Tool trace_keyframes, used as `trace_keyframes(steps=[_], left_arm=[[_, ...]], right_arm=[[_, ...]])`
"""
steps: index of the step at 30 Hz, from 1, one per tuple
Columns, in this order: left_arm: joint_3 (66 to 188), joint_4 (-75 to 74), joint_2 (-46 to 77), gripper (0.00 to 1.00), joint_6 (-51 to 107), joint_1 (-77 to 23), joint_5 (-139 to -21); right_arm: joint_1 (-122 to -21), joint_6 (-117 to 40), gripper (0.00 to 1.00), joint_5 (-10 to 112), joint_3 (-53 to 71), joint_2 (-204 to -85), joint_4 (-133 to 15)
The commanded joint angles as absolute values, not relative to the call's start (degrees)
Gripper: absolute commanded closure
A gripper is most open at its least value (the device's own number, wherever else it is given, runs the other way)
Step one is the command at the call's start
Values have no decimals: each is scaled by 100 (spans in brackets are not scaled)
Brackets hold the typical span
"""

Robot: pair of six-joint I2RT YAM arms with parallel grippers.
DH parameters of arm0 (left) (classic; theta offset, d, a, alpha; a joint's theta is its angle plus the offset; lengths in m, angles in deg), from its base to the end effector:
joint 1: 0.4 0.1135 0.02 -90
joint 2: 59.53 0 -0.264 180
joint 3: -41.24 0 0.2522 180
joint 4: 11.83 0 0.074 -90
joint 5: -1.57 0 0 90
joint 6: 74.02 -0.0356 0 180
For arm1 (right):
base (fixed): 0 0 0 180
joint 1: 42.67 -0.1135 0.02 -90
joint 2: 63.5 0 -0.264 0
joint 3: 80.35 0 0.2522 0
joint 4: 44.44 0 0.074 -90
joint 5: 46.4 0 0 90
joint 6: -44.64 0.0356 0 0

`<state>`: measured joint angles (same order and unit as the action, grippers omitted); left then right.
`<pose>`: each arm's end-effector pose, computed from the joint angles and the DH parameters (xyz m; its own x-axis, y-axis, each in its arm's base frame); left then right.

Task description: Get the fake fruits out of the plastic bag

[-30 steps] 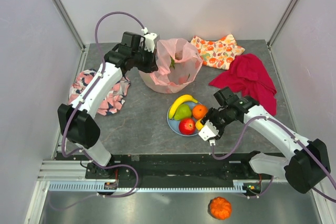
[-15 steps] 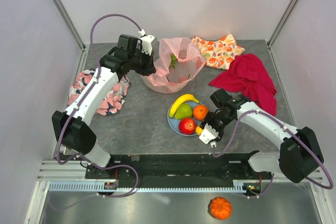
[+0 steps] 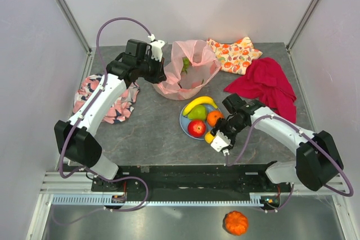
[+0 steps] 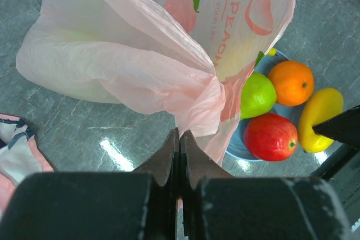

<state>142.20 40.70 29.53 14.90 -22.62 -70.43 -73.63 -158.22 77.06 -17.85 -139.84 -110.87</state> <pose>0.3146 -0.1404 0.3592 -0.5918 0.2611 -0.7626 0.5880 0.7870 -0.1869 0.1786 0.1300 0.2075 0.7974 -0.4181 -0.4351 -0.5810 -0.7265 -0.3668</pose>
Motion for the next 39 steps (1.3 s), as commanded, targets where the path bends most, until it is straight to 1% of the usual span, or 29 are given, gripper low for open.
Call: trace_keyframes(steps=[1,11,17,18,20,25,26,28,30,32,39], left_arm=[[14245,3849,2705,98,1370,-2246,-7041],[14228,3814,2722,98,1387,-2246,-6980],[14237,3814,2766,98,1396,-2238,-6945],[14237,3814,2775,98,1405,-2237,-6936],[14254,3823,2801,98,1414,-2246,-6918],[14307,3823,2863,98,1431,-2246,-6892],[14316,3823,2872,98,1431,-2238,-6883],[14333,3823,2889,99,1449,-2238,-6839],[14342,3823,2915,98,1449,-2246,-6821],[14368,3814,2942,98,1458,-2246,-6804],[14430,3814,3021,99,1414,-2246,-6847]], right_arm=[[-7449,-19741,52,8069,-1438,-14181,-10927],[-7554,-19486,51,8096,-981,-14409,-10909],[-7651,-19433,49,8069,-1121,-14612,-10453],[-7660,-19442,46,8087,-1147,-14638,-10356],[-7677,-19460,43,8113,-1209,-14717,-10242],[-7686,-19451,26,8131,-1253,-14753,-10057],[-7686,-19407,23,8113,-1253,-14726,-10056],[-7669,-19215,14,8078,-1262,-14595,-10056],[-7669,-19100,9,8087,-1279,-14463,-10065],[-7660,-19021,6,8096,-1332,-14366,-10083],[-7353,-18134,6,8166,-1113,-13681,-10180]])
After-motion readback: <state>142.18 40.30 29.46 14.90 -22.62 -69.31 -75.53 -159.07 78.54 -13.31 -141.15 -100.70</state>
